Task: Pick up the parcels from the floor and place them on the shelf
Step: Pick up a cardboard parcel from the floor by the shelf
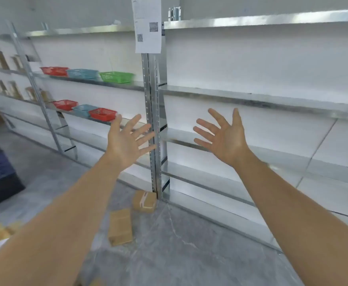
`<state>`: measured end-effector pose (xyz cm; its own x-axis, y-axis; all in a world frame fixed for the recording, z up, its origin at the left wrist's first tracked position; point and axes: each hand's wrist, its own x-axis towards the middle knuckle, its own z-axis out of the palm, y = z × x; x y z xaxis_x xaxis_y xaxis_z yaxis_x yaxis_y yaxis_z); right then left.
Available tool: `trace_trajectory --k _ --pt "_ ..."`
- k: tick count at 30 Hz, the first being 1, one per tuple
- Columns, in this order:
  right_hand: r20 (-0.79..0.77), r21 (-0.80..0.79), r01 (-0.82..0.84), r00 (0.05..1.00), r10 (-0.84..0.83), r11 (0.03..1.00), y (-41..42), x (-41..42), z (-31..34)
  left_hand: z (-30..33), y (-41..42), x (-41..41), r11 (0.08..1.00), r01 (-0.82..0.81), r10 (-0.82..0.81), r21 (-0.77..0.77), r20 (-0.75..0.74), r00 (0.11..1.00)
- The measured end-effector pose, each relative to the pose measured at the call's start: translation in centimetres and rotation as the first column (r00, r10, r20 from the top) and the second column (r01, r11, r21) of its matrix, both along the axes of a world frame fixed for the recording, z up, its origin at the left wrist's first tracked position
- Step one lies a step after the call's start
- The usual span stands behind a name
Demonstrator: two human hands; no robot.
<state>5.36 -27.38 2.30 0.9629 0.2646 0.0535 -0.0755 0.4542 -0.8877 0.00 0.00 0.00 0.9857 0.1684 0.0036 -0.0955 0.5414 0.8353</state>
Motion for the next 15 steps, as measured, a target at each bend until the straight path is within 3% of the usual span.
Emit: trace_trajectory --k 15 --pt "-0.195 -0.028 -0.243 0.953 0.233 0.970 17.1 11.1 -10.7 -10.9 14.6 2.8 0.958 -0.287 0.280 0.007 -0.233 0.931"
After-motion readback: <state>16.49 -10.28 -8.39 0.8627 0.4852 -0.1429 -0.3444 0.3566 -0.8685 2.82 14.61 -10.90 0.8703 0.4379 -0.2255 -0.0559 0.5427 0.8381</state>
